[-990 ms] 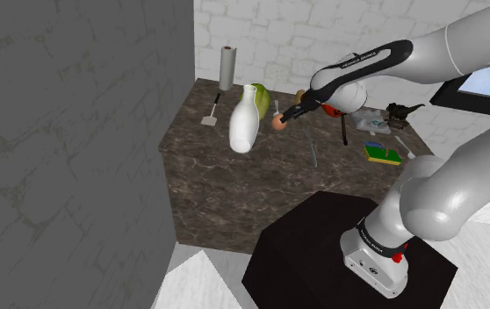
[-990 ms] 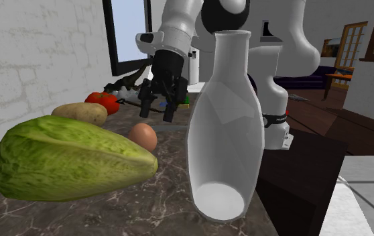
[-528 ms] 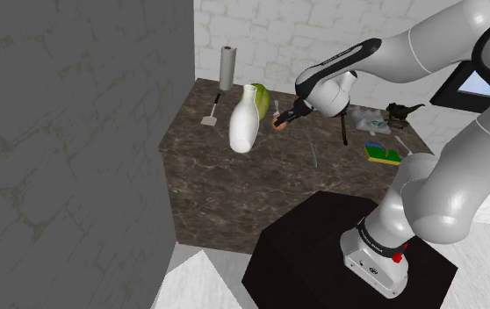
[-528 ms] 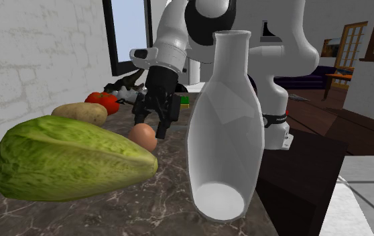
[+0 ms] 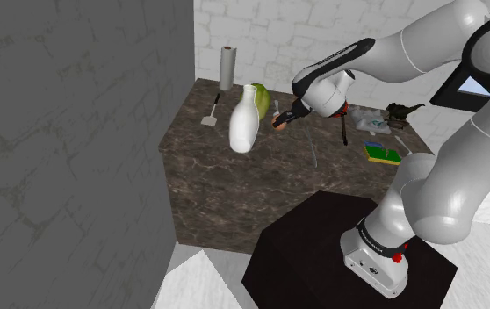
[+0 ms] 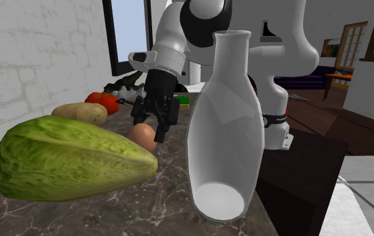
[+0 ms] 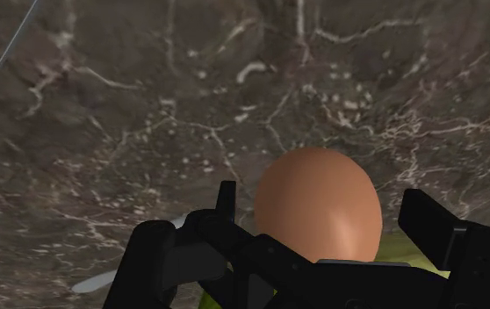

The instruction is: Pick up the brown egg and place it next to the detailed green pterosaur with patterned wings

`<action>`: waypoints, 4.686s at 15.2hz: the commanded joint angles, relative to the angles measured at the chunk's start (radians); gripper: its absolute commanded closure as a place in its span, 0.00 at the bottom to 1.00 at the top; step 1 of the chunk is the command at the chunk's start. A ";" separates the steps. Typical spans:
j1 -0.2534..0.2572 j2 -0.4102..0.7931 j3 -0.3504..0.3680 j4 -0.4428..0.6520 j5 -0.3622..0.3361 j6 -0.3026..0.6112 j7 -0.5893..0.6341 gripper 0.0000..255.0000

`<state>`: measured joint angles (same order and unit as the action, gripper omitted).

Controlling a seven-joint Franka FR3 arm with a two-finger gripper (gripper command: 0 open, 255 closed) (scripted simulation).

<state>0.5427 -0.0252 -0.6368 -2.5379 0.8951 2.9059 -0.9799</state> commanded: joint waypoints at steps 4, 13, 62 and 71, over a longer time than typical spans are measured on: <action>0.000 -0.001 0.000 0.000 -0.001 0.000 0.001 1.00; -0.022 -0.052 0.006 -0.016 -0.154 -0.007 0.128 1.00; -0.329 -0.399 0.272 0.310 -0.792 -0.618 0.729 1.00; -0.410 -0.544 0.138 0.245 -0.836 -0.713 0.558 1.00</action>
<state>0.1437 -0.5503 -0.4834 -2.2842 0.0662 2.2047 -0.4017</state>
